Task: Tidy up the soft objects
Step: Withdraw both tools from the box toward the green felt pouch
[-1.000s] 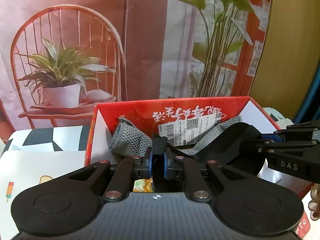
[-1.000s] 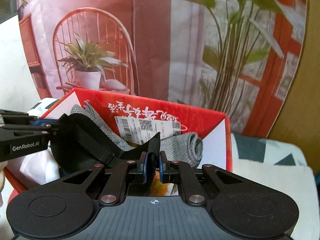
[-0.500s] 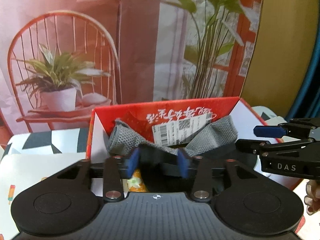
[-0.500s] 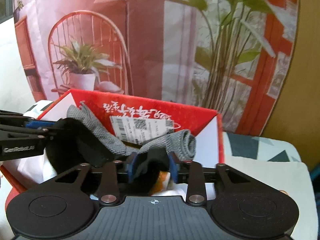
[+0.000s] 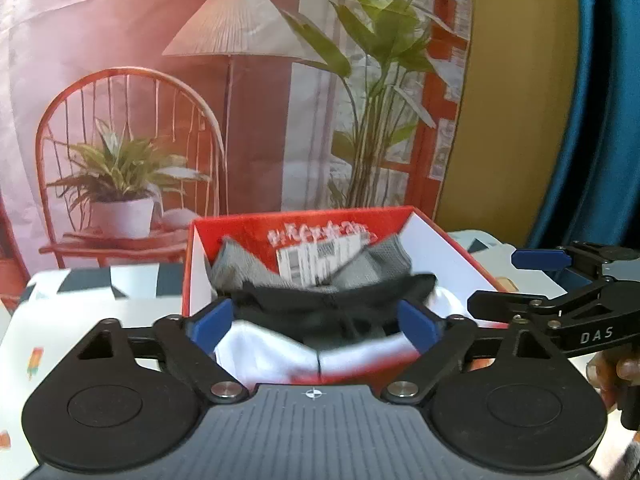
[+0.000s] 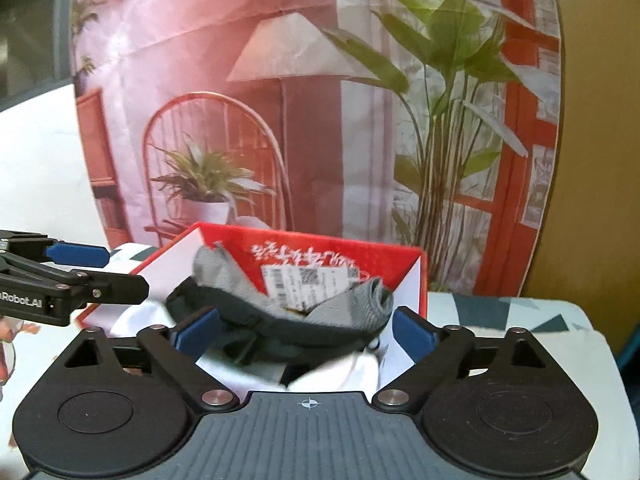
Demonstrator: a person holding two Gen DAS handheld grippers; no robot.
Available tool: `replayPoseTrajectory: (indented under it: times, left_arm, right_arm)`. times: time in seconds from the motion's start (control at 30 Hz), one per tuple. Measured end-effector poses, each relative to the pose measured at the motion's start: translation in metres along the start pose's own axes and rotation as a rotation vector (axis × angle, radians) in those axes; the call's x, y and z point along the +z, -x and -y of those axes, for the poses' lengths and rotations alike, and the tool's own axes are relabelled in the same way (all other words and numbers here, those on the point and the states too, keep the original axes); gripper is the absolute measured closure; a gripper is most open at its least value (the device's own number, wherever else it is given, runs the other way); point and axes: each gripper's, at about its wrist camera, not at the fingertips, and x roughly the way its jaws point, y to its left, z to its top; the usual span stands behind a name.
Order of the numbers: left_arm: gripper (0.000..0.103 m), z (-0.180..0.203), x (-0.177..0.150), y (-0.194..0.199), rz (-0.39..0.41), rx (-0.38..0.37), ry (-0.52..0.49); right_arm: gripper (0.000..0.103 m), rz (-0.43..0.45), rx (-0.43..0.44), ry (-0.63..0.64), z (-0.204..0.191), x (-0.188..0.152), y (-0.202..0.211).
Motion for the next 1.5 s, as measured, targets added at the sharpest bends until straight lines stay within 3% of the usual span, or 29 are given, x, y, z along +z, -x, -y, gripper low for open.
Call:
replayPoseTrajectory:
  times: [0.07,0.37,0.67,1.1,1.5]
  left_arm:
    - [0.005,0.003,-0.015,0.009,-0.002,-0.006,-0.001]
    - [0.005,0.009,-0.073,0.018,-0.066,-0.001,0.054]
    - [0.006,0.008,-0.116,0.011,-0.137,-0.003,0.141]
    - [0.017,0.006,-0.136,0.001,-0.206,-0.031,0.203]
    - [0.021,0.004,-0.138,0.0,-0.216,-0.041,0.216]
  right_arm:
    - [0.0,0.0,0.013,-0.005,-0.001,-0.012,0.011]
    - [0.002,-0.076,0.023,0.01,-0.01,-0.083,0.036]
    - [0.022,-0.188,0.036,0.052,-0.027,-0.14,0.034]
    - [0.038,-0.256,0.061,0.013,-0.023,-0.158,0.019]
    - [0.038,-0.266,0.115,0.017,-0.041,-0.158,0.014]
